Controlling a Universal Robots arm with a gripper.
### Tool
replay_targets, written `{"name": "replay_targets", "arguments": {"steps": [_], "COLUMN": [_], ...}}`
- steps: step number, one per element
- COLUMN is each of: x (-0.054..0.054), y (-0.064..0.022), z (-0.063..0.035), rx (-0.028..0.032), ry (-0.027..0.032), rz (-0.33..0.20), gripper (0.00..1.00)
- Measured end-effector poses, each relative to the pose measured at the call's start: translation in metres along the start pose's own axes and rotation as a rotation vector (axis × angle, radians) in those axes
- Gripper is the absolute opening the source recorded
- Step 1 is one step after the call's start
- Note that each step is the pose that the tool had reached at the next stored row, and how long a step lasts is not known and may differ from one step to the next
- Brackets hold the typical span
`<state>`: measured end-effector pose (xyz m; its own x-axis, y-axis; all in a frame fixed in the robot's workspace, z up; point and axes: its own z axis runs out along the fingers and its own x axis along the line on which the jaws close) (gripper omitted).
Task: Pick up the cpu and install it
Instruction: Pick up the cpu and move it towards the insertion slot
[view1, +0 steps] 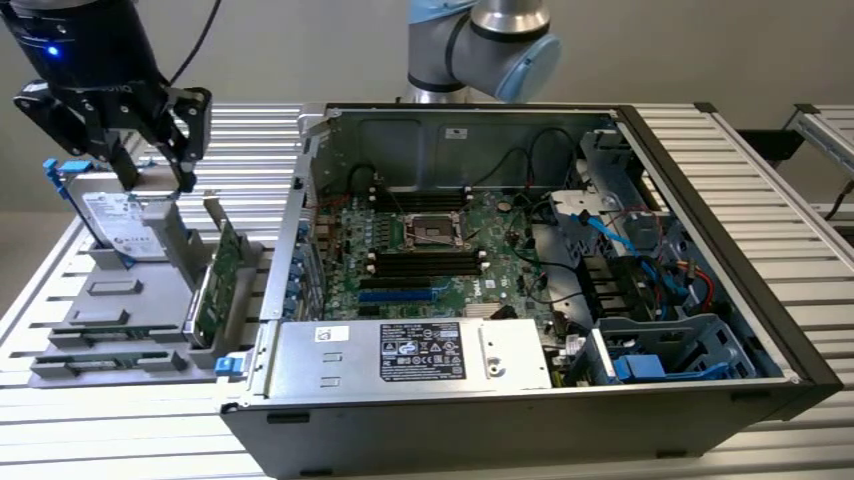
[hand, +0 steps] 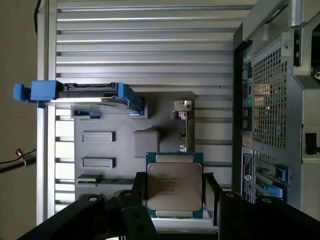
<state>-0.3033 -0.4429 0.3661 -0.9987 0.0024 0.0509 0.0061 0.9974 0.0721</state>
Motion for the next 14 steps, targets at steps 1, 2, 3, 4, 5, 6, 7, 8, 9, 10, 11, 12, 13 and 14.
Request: {"name": "replay_targets", "arguments": {"steps": [1,2,3,4,5,6,7,8,9,10,11,12,13,14], "x": [-0.004,-0.007,-0.011,-0.014,-0.017,-0.02,-0.023,-0.026,-0.028,-0.031,-0.034,-0.037,-0.04,-0.043], "y": [0.0008,0.0017,0.0027,0.0038,0.0049,0.0062,0.0074,0.0085,0.0097,0.0108,0.0119,0.013,0.0142,0.0152], "z": [-0.0002,-0.0005,-0.0008,-0.0011,-0.0014,-0.0018,-0.0022,-0.0026,-0.003,-0.0034,-0.004,-0.0046,-0.0053,-0.006], "rx": [-0.0001,-0.0001,0.0,0.0,0.0,0.0,-0.0001,0.0,-0.0001,0.0,0.0,-0.0001,0.0,-0.0001], "ry": [-0.0001,0.0,0.0,0.0,0.0,0.0,-0.0001,0.0,-0.0001,-0.0001,-0.0001,-0.0002,-0.0003,-0.0003], "rz": [0.0,0.0,0.0,0.0,0.0,0.0,0.0,0.0,0.0,0.0,0.0,0.0,0.0,0.0], "gripper": [0.55,0.55,0.55,0.55,0.55,0.55,0.55,0.55,0.55,0.55,0.55,0.55,0.55,0.55]}}
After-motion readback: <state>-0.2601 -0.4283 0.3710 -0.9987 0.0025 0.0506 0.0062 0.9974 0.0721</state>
